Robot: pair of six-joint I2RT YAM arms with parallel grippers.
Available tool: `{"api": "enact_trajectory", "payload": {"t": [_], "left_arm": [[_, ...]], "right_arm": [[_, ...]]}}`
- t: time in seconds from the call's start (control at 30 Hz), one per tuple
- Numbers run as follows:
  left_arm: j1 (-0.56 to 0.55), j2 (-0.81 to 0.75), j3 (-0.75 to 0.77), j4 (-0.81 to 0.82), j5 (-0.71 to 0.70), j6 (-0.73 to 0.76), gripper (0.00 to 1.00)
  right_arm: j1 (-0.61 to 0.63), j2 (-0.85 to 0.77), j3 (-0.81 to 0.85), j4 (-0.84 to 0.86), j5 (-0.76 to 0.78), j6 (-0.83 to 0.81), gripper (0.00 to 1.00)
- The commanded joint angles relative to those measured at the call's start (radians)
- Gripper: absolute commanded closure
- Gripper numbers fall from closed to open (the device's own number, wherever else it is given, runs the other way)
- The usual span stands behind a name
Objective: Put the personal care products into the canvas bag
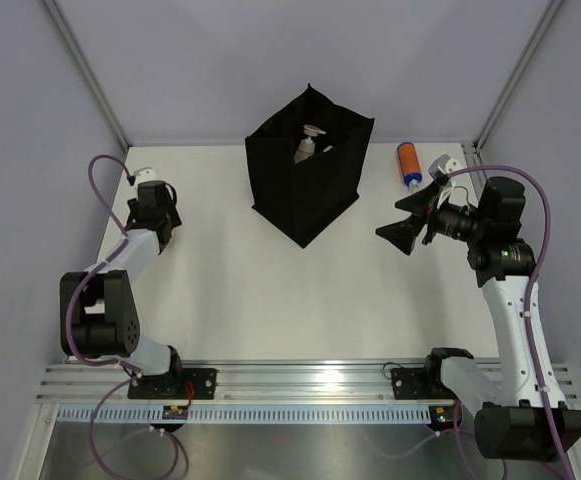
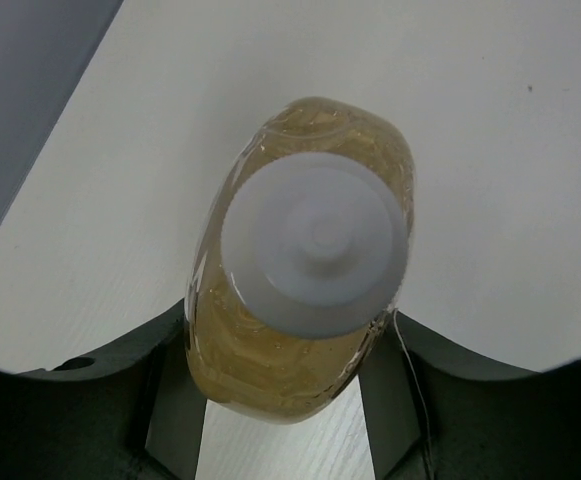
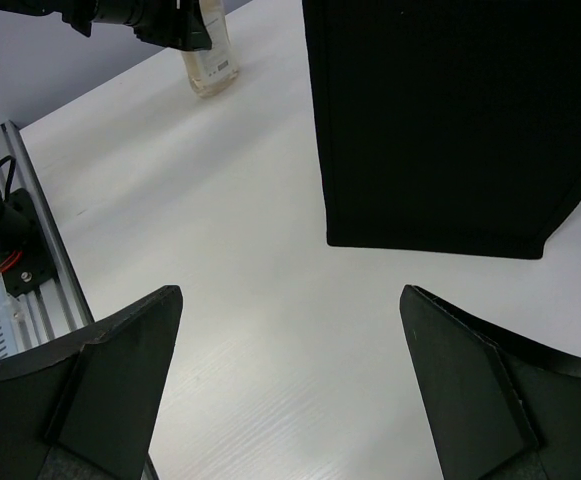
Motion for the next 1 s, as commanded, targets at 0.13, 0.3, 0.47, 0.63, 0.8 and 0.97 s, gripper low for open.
{"api": "enact_trajectory", "payload": {"t": [0.13, 0.3, 0.47, 0.63, 0.8, 0.97], "left_arm": [[0.000, -0.216, -0.005, 0.096, 0.345, -0.036, 1.00], [-0.025, -0.380, 0.014, 0.054, 0.424, -0.156, 1.00], [-0.103, -0.483, 0.074, 0.059, 0.473, -0.236, 1.00], [-0.241, -0.502, 0.241, 0.053, 0.473, -0.238, 1.00], [-0.423, -0.464, 0.404, 0.085, 0.427, -0.196, 1.00], [-0.472, -0.303, 0.652, 0.074, 0.465, -0.202, 1.00]], "right_arm": [[-0.038, -0.033, -0.032, 0.068, -0.058, 0.013, 0.00], [-0.058, -0.039, -0.046, 0.079, -0.066, 0.015, 0.00], [-0.084, -0.038, -0.054, 0.082, -0.078, 0.016, 0.00], [-0.104, -0.036, -0.063, 0.085, -0.080, 0.015, 0.01], [-0.127, -0.022, -0.067, 0.085, -0.087, 0.010, 0.01], [-0.142, -0.015, -0.071, 0.078, -0.081, -0.002, 0.01]]}}
